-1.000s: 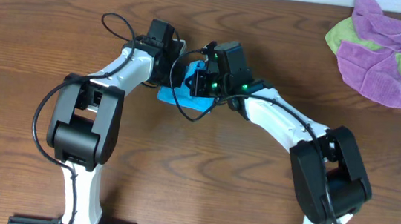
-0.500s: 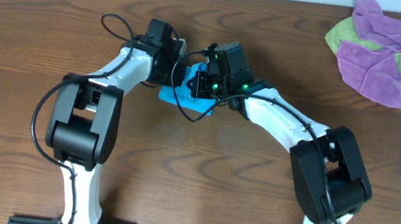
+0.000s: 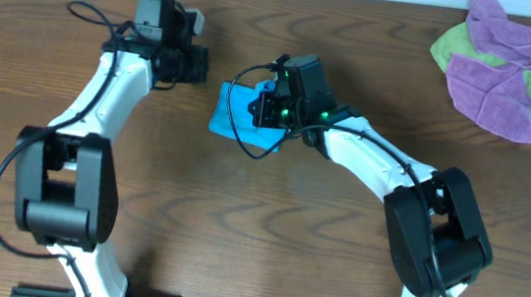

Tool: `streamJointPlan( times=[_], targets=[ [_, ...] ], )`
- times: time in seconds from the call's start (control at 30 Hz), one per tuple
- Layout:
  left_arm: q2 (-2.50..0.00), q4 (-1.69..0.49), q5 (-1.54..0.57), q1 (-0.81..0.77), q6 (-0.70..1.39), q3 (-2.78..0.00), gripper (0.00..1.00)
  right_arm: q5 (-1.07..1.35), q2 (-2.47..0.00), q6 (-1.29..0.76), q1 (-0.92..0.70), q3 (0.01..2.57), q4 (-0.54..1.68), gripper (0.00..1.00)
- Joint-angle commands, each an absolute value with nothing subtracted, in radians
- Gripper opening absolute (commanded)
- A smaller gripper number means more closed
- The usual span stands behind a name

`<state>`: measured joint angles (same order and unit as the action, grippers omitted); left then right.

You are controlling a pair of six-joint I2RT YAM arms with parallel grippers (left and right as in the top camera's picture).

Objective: Fold the cloth

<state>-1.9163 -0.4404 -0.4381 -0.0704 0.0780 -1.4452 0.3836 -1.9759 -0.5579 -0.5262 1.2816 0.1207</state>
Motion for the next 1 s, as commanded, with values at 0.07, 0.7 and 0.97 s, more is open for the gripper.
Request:
streamJointPlan(
  times=[0.07, 0.7, 0.97],
  targets=[
    [-1.848, -0.451, -0.482, -0.016, 0.067, -1.443, 0.06, 0.373, -1.995, -0.572, -0.529, 1.307, 0.101, 0.01],
    [-1.845, -0.487, -0.498, 0.024, 0.055, -1.443, 0.06, 0.474, -2.094, -0.606, -0.558, 1.328, -0.012, 0.40],
    [-1.845, -0.487, -0.455, 0.024, 0.047, -1.443, 0.06, 0.570, -2.093, -0.618, -0.548, 1.336, -0.012, 0.99]
  ],
)
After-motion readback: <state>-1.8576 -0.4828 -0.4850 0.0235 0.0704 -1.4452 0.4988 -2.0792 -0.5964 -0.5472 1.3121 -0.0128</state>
